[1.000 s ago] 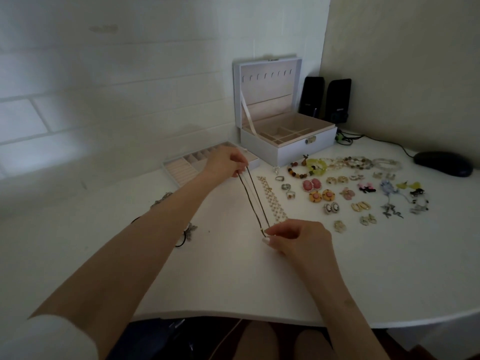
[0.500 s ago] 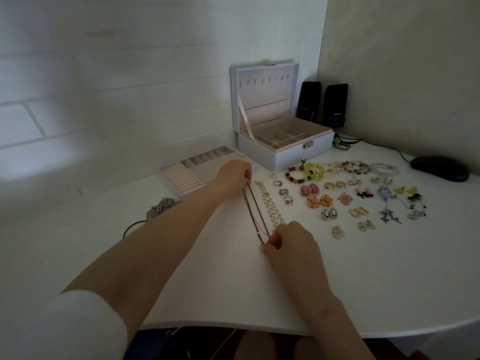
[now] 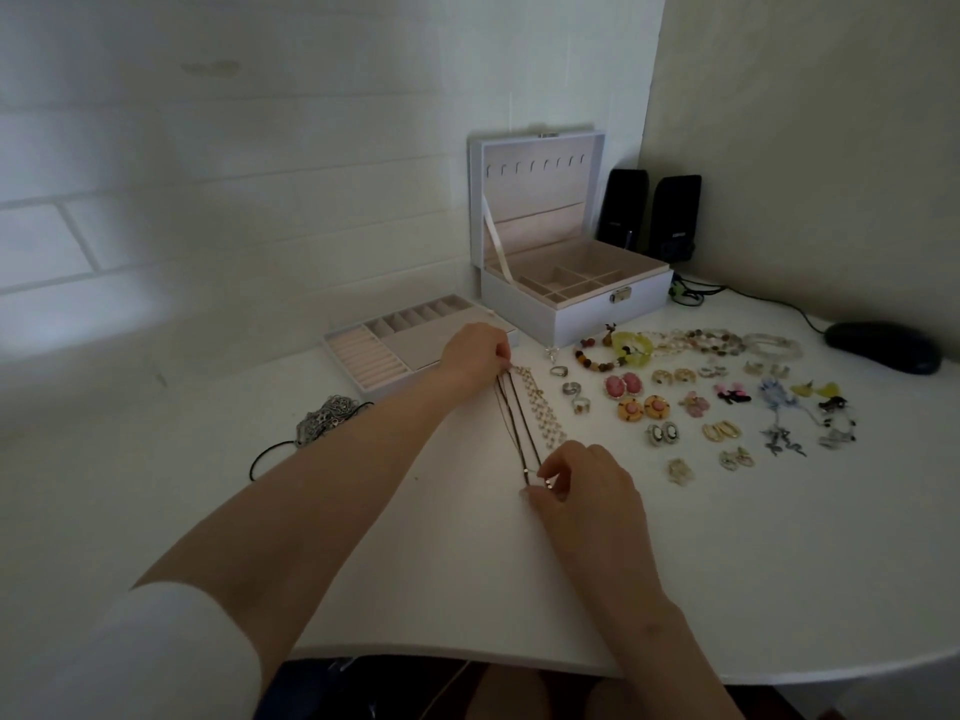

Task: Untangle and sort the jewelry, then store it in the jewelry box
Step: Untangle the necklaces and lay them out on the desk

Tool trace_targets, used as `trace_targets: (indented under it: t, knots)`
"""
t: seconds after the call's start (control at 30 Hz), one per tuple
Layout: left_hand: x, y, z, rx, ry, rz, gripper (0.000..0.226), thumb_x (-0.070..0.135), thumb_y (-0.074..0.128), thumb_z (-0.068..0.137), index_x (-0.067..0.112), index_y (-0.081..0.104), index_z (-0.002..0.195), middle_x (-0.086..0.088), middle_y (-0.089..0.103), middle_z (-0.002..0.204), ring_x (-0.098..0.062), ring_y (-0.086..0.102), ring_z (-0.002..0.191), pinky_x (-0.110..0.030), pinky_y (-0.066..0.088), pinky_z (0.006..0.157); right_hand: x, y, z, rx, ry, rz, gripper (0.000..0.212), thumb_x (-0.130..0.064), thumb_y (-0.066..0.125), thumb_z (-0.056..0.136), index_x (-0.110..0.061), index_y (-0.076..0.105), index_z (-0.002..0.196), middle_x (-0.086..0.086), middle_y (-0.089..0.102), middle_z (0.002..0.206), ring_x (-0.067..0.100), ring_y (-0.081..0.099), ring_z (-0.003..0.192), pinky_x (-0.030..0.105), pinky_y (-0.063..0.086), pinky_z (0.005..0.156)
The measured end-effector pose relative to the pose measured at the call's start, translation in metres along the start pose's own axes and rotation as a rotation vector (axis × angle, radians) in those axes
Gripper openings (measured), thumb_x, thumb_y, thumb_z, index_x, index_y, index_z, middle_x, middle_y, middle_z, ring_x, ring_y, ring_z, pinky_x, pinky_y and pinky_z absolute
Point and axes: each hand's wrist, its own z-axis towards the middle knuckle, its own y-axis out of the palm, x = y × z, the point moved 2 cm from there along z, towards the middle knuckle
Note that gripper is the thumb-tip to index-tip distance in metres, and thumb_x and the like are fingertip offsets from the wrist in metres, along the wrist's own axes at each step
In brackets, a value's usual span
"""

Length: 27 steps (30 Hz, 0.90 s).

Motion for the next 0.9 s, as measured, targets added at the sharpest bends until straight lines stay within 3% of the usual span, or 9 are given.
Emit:
trace_targets:
  t: [0.07, 0.2, 0.33, 0.5, 0.67, 0.73, 0.83, 0.9]
  knots:
    - [-0.002, -0.004, -0.003, 0.003, -0.005, 0.012, 0.019, 0.018, 0.064, 0.088, 0.007, 0.067, 0.103, -0.01, 0.063, 0.114, -0.023, 0.055, 0.107, -0.031, 0.043, 0.09, 0.004, -0.003, 0.002, 0.027, 0.011, 0.086, 0.004, -0.017, 0.063, 0.088, -0.018, 0.059, 0.09, -0.005, 0.054, 0.089, 0.003, 0.048, 0.074, 0.012, 0.035, 0.064]
    - [-0.003, -0.016, -0.02, 0.015, -0.011, 0.042, 0.027, 0.028, 0.062, 0.09, 0.012, 0.062, 0.112, -0.008, 0.06, 0.117, -0.022, 0.054, 0.108, -0.032, 0.043, 0.089, 0.009, -0.008, 0.006, 0.092, 0.056, 0.267, 0.016, -0.005, 0.056, 0.09, -0.02, 0.062, 0.085, -0.002, 0.063, 0.086, 0.005, 0.056, 0.076, 0.011, 0.038, 0.063]
    - [-0.004, -0.036, -0.055, 0.005, 0.002, -0.018, 0.026, 0.032, 0.064, 0.088, 0.013, 0.061, 0.106, -0.005, 0.058, 0.108, -0.018, 0.054, 0.095, -0.027, 0.042, 0.08, -0.003, -0.011, 0.011, 0.093, 0.036, 0.333, 0.015, -0.007, 0.056, 0.09, -0.019, 0.065, 0.086, -0.005, 0.063, 0.08, 0.003, 0.056, 0.069, 0.015, 0.04, 0.06]
    - [-0.014, -0.057, -0.101, -0.148, -0.015, -0.197, 0.025, 0.031, 0.074, 0.079, 0.018, 0.058, 0.093, 0.007, 0.058, 0.089, -0.009, 0.053, 0.08, -0.021, 0.044, 0.071, -0.036, 0.006, 0.024, 0.038, -0.085, 0.288, 0.006, -0.016, 0.059, 0.089, -0.018, 0.064, 0.086, -0.004, 0.062, 0.083, 0.009, 0.056, 0.076, 0.02, 0.043, 0.068]
    - [-0.053, -0.085, -0.125, -0.036, -0.138, -0.191, 0.024, 0.023, 0.078, 0.076, 0.016, 0.061, 0.091, 0.009, 0.059, 0.081, -0.003, 0.053, 0.072, -0.009, 0.039, 0.06, -0.071, 0.041, 0.05, -0.077, -0.157, 0.196, 0.008, -0.017, 0.058, 0.09, -0.015, 0.065, 0.091, 0.002, 0.064, 0.095, 0.015, 0.057, 0.086, 0.026, 0.046, 0.076]
    - [-0.073, -0.094, -0.132, -0.027, -0.205, -0.161, 0.022, 0.017, 0.079, 0.074, 0.016, 0.061, 0.086, 0.009, 0.058, 0.079, -0.007, 0.053, 0.071, -0.012, 0.038, 0.059, -0.08, 0.054, 0.057, -0.169, -0.184, 0.151, 0.01, -0.017, 0.059, 0.09, -0.017, 0.067, 0.096, 0.003, 0.064, 0.102, 0.015, 0.057, 0.093, 0.027, 0.046, 0.082]
    - [-0.095, -0.104, -0.141, -0.105, -0.263, -0.179, 0.022, 0.012, 0.081, 0.07, 0.019, 0.061, 0.076, 0.004, 0.06, 0.077, -0.009, 0.052, 0.068, -0.018, 0.04, 0.06, -0.091, 0.068, 0.066, -0.335, -0.196, 0.125, 0.014, -0.017, 0.063, 0.089, -0.018, 0.068, 0.102, 0.003, 0.064, 0.106, 0.015, 0.058, 0.094, 0.026, 0.045, 0.083]
    - [-0.103, -0.106, -0.145, -0.171, -0.263, -0.213, 0.021, 0.011, 0.08, 0.071, 0.018, 0.061, 0.075, 0.001, 0.061, 0.076, -0.008, 0.052, 0.065, -0.015, 0.041, 0.058, -0.096, 0.073, 0.069, -0.433, -0.19, 0.145, 0.014, -0.024, 0.067, 0.087, -0.018, 0.07, 0.1, 0.001, 0.064, 0.097, 0.013, 0.057, 0.087, 0.025, 0.046, 0.079]
